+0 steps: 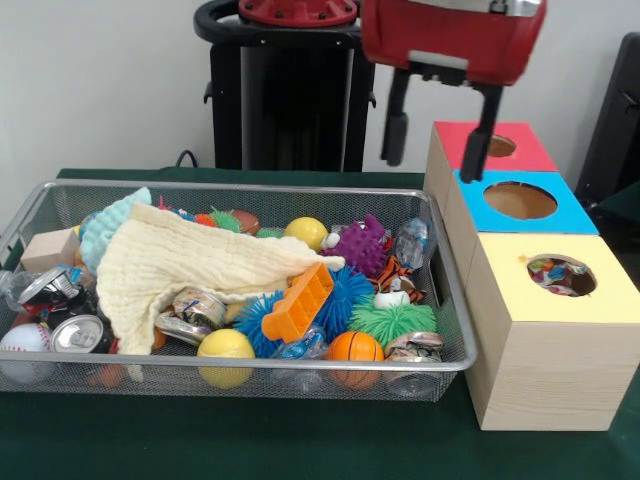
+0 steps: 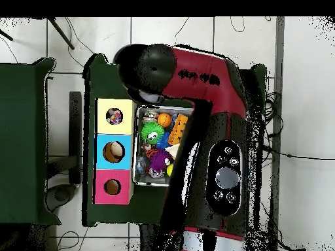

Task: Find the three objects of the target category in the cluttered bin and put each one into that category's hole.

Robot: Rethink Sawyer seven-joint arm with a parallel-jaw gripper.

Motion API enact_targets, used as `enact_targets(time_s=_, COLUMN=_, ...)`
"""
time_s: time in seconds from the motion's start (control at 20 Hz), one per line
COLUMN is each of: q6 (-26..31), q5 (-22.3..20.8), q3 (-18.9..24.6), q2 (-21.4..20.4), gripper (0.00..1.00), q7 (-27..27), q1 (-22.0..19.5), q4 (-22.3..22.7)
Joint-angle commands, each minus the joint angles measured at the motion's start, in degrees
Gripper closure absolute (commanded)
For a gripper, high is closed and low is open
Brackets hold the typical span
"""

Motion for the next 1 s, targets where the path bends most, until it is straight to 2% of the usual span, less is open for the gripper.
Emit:
enact_targets(time_s=0.05, q6=0.08, q5=-3.65, q3=8.04, q2=-0.41, gripper=0.0, q7=-14.04, q1=-3.47, q4=4.77)
enact_targets(time_s=0.15, q6=-0.06, q5=-4.54, q3=8.12, q2=-0.44, gripper=0.0, q7=-14.71, q1=-3.53, q4=4.44)
enact_targets(time_s=0.2, q6=0.41, q5=-4.97, q3=8.68, q2=-0.06, gripper=1.0, q7=-14.28, q1=-3.65, q4=3.53)
enact_targets(time_s=0.4, q6=-0.9, q5=-5.8, q3=8.52, q2=-1.85, gripper=1.0, q7=-14.21, q1=-3.45, q4=6.5)
enact_targets(time_s=0.9, q6=0.54, q5=-7.51, q3=9.96, q2=-1.85, gripper=1.0, q7=-12.64, q1=-4.02, q4=5.32)
enact_targets(time_s=1.0, q6=-0.43, q5=-7.47, q3=10.35, q2=-2.72, gripper=1.0, q7=-12.74, q1=-4.46, q4=6.85)
